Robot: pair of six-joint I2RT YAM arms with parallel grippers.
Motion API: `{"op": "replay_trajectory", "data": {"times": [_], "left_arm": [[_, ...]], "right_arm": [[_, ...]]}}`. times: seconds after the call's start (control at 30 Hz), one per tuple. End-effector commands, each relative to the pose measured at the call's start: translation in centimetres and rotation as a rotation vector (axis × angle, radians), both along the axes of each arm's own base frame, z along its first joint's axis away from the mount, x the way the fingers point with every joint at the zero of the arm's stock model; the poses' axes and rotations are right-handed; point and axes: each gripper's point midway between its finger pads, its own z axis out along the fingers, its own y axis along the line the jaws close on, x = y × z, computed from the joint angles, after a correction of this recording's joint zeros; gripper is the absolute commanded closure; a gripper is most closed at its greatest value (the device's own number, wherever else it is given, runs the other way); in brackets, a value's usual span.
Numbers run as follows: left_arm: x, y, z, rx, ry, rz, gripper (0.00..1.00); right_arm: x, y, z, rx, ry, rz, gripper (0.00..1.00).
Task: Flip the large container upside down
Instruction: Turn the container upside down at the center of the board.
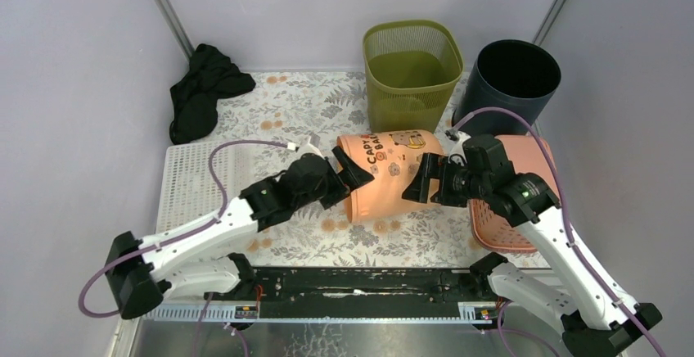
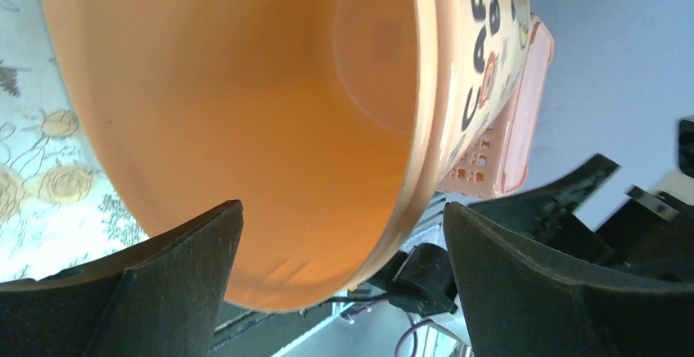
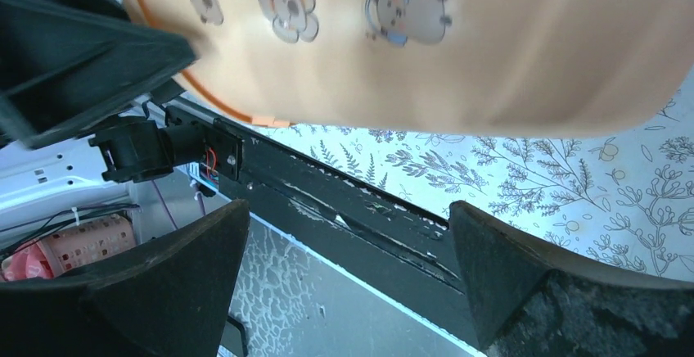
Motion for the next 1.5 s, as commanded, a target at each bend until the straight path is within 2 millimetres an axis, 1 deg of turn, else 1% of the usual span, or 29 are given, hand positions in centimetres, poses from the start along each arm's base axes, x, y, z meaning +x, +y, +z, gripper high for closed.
{"op": "replay_trajectory", "data": {"times": [0.0, 0.03, 0.17, 0.23, 0.33, 0.43, 0.57, 0.67, 0.73, 0.77, 0.83, 0.87, 1.0, 1.27, 1.47], "left_arm": [[1.9, -3.2, 2.9, -0.086, -0.148, -0.054, 0.00], [2.2, -4.0, 3.3, -0.115, -0.160, -0.064, 0.00], [2.9, -6.3, 3.2, -0.172, -0.176, -0.103, 0.01], [3.3, -6.8, 2.9, -0.176, -0.193, -0.105, 0.06], [4.0, -7.2, 3.0, -0.191, -0.224, -0.101, 0.18], [4.5, -7.4, 2.9, -0.189, -0.232, -0.095, 0.28], [4.5, -7.0, 2.6, -0.185, -0.226, -0.085, 0.44], [4.4, -6.5, 2.4, -0.190, -0.216, -0.084, 0.66], [4.4, -6.3, 2.4, -0.202, -0.217, -0.090, 0.74], [4.5, -6.2, 2.6, -0.216, -0.223, -0.096, 0.80], [4.4, -6.0, 2.6, -0.237, -0.223, -0.111, 0.95], [4.4, -5.7, 2.7, -0.247, -0.220, -0.114, 1.00], [4.4, -5.2, 2.6, -0.270, -0.213, -0.130, 1.00], [5.1, -3.8, 3.7, -0.359, -0.226, -0.172, 1.00], [5.2, -3.6, 4.2, -0.434, -0.216, -0.215, 1.00]], "right_arm": [[-0.2, -0.7, 3.4, 0.009, -0.094, -0.001, 0.01], [-0.3, -1.0, 3.7, 0.003, -0.102, -0.004, 0.01], [-1.0, -1.5, 4.6, 0.009, -0.129, -0.002, 0.00], [-1.4, -1.6, 5.1, 0.019, -0.140, 0.004, 0.01], [-1.7, -1.5, 5.6, 0.038, -0.157, 0.017, 0.03], [-1.9, -1.4, 5.4, 0.036, -0.146, 0.036, 0.04], [-2.0, -1.5, 5.3, 0.031, -0.152, 0.041, 0.04], [-2.0, -1.3, 5.3, 0.040, -0.151, 0.042, 0.04], [-2.0, -1.3, 5.3, 0.042, -0.150, 0.040, 0.04], [-2.0, -1.3, 5.3, 0.042, -0.149, 0.041, 0.04], [-2.0, -1.2, 5.2, 0.042, -0.146, 0.042, 0.04], [-1.9, -1.2, 5.1, 0.042, -0.144, 0.041, 0.04], [-1.9, -1.1, 5.3, 0.047, -0.142, 0.041, 0.04], [-1.9, -1.2, 6.5, 0.051, -0.154, 0.033, 0.04], [-1.8, -1.2, 7.1, 0.054, -0.156, 0.027, 0.05]]}}
